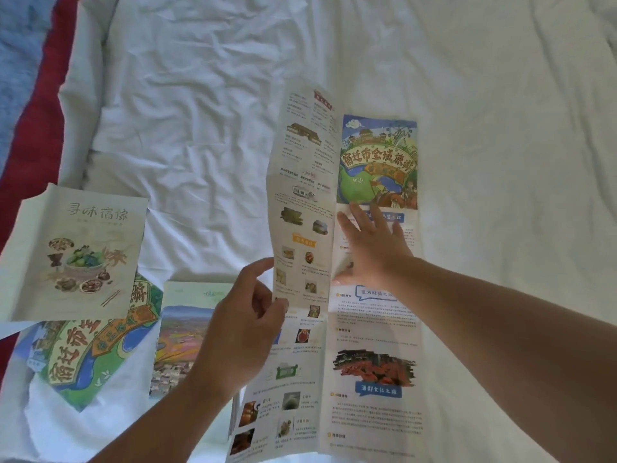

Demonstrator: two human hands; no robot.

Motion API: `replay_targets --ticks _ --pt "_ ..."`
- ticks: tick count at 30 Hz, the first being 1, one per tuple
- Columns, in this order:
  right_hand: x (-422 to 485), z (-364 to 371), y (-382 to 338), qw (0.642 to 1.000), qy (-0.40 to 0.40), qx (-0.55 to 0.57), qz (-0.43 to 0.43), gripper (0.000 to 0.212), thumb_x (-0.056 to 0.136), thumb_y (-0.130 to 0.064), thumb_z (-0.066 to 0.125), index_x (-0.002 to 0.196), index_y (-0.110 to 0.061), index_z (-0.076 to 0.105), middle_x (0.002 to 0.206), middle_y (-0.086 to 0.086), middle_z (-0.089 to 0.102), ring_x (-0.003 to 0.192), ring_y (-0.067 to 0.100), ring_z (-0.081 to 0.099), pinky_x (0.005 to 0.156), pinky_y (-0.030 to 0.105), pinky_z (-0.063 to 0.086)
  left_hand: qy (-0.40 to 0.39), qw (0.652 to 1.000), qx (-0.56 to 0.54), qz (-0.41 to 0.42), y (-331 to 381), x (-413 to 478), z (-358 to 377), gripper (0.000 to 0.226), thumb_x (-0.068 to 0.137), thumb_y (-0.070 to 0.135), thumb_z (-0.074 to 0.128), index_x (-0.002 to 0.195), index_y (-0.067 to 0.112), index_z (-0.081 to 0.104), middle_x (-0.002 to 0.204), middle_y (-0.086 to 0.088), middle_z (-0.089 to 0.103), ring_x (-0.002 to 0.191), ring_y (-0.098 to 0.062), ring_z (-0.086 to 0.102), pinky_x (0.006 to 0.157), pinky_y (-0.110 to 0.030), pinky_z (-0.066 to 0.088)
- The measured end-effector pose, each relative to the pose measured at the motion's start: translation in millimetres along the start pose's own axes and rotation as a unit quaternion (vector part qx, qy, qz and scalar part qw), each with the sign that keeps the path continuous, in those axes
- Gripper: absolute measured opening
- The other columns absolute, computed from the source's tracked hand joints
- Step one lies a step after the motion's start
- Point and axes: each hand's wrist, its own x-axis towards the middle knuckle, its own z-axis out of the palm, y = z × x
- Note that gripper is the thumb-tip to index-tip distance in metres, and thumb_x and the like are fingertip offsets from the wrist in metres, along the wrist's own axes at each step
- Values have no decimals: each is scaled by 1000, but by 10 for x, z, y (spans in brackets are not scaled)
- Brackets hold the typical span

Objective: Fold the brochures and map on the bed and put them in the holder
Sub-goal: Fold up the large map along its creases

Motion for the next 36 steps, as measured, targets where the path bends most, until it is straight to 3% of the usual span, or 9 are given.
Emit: replay_targets --ticks 6,11,19,24,27,29,33,36 --pt "-580 317 22 1000 -16 0 -20 120 71 -68 71 154 -29 -6 162 -1 -18 149 34 -13 117 63 6 -28 1000 9 10 180 -47 61 51 91 17 59 133 40 43 71 18 54 66 1 56 57 -11 44" --pt "-835 456 33 1000 0 20 -13 115 71 -67 71 151 -31 -4 162 -1 -16 149 35 -11 115 65 11 -14 999 38 -9 207 -58 48 52 92 21 59 135 42 40 73 19 53 72 0 56 64 -24 46" --pt "-1520 800 450 997 -68 32 -10 104 80 -58 67 152 -36 -6 161 -1 -22 149 36 -11 119 51 10 -59 997 36 26 371 -236 297 67 92 22 59 143 51 27 79 20 56 74 2 58 63 -19 41" --pt "-1600 762 496 993 -60 94 -32 87 88 -52 61 153 -39 5 162 -5 -17 151 27 0 118 45 27 -111 990 84 37 575 -251 609 74 92 28 58 146 54 14 78 12 59 75 -1 59 64 -16 43" --pt "-1636 635 588 983 -12 179 22 80 93 -52 53 155 -35 5 164 -6 -12 152 20 4 117 40 27 -124 984 117 52 699 -241 824 75 93 26 55 148 50 10 90 16 58 80 0 58 65 -16 45" --pt "-1656 542 682 973 32 220 67 76 96 -53 47 156 -32 6 164 -8 -9 151 18 7 116 38 28 -130 981 136 50 769 -223 978 76 93 24 53 149 46 6 109 16 59 85 -1 60 67 -20 50" --pt "-1707 430 895 963 91 234 98 69 97 -48 46 155 -29 14 165 -9 -1 150 14 13 115 34 28 -133 972 189 36 835 -194 1230 75 91 25 50 148 41 4 136 5 53 104 -16 61 86 -40 55" --pt "-1737 419 1008 963 98 232 96 67 98 -48 44 155 -30 15 165 -9 1 150 13 14 115 34 28 -123 970 209 25 832 -180 1340 75 90 25 50 149 39 5 142 6 48 108 -17 60 88 -39 53"
